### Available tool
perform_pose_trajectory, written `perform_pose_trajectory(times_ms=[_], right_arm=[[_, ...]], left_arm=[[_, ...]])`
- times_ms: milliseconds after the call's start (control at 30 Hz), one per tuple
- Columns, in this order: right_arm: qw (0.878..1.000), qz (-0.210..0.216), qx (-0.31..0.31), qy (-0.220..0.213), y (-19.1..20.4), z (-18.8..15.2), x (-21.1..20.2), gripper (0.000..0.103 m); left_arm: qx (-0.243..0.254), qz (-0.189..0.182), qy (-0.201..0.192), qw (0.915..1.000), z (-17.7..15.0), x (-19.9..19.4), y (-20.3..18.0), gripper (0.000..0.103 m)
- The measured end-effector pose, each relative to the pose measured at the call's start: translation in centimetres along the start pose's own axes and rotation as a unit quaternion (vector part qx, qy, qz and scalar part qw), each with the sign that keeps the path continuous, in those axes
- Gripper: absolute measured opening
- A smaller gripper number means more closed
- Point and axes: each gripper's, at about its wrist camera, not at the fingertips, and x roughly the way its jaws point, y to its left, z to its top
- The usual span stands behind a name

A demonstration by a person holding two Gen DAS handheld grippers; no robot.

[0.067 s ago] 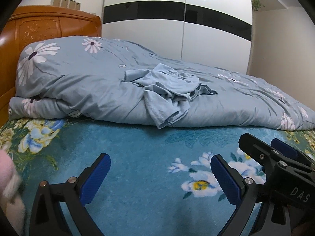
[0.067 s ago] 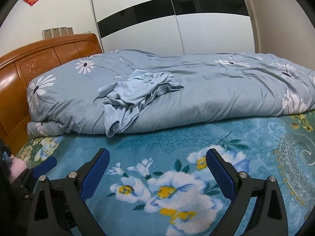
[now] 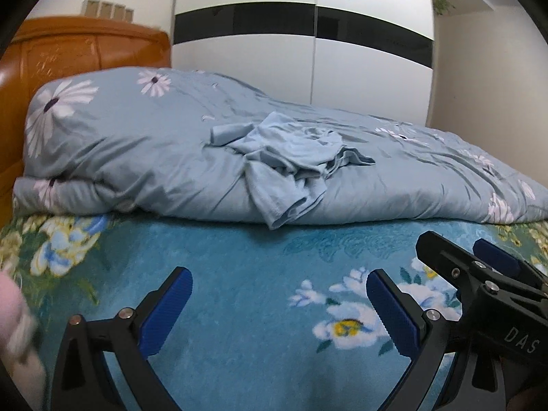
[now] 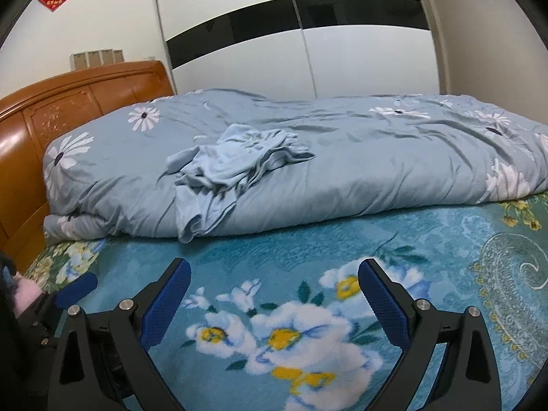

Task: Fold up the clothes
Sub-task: 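Move both grippers toward the crumpled light-blue shirt on the duvet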

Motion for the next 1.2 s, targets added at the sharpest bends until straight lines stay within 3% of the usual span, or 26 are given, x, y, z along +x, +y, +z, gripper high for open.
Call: perform_pose_trajectory(times_ms=[233, 400, 767, 967, 1067, 1200], right_arm=[[1.0, -0.016, -0.004, 0.0, -0.3, 1.0, 1.2, 0.099], [1.0, -0.022, 0.0, 0.003, -0.2, 1.8, 2.2, 0.099], [0.999, -0.03, -0.008, 0.017, 0.9, 3.4, 5.4, 0.099], [1.0, -0.011, -0.021, 0.016, 2.1, 4.4, 6.8, 0.099], [0.999, 0.0, -0.039, 0.016, 3.4, 5.3, 7.9, 0.099], [0.998, 0.007, -0.048, 0.029, 5.2, 6.9, 9.8, 0.099]], left_arm=[[-0.005, -0.025, 0.005, 0.9997, 1.3, 2.1, 0.1, 0.103], [0.0, -0.025, 0.027, 0.9993, 1.5, 3.1, 0.4, 0.103], [0.018, -0.017, 0.026, 0.9993, 2.9, 5.3, 1.0, 0.103], [0.001, -0.019, 0.02, 0.9996, 3.5, 6.1, 2.7, 0.103], [-0.041, -0.013, 0.017, 0.9989, 3.4, 6.1, 5.0, 0.103], [-0.079, 0.024, -0.008, 0.9965, 3.5, 5.0, 8.1, 0.103]])
